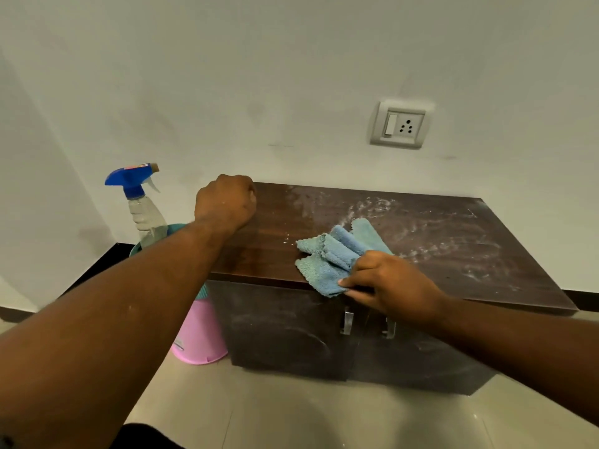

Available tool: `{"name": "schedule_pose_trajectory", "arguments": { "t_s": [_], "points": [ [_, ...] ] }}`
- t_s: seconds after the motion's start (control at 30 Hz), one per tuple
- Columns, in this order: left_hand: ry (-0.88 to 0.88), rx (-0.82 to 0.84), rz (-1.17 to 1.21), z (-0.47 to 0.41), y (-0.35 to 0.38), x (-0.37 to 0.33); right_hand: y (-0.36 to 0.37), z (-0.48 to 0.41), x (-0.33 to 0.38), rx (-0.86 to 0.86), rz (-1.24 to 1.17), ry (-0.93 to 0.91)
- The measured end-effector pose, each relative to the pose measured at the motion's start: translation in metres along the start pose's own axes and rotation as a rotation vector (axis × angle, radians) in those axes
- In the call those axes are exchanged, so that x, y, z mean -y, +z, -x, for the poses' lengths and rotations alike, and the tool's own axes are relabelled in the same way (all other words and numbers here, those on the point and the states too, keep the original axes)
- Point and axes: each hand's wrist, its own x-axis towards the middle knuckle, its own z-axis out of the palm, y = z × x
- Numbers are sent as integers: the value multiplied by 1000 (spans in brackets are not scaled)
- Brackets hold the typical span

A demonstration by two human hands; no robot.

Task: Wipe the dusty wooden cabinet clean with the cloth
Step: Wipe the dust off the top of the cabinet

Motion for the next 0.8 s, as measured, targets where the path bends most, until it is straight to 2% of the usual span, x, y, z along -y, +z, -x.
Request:
{"name": "schedule_pose_trajectory", "arguments": {
  "t_s": [0.13,0.23,0.4,0.53,0.7,0.8],
  "points": [
    [-73,29,-14,4,-4,7,16,-33,29,10,55,-43],
    [-115,49,-12,5,-5,2,34,-77,65,-59,18,-95],
    [-65,46,42,1,0,-23,63,-121,117,-133,63,-150],
    [0,48,16,-5,7,-39,56,-100,89,-151,88,-218],
    [59,52,12,-11,14,-55,29,-38,30,-77,67,-169],
    [106,51,3,-9,18,-63,12,9,-6,-96,96,-110]
  ]
}}
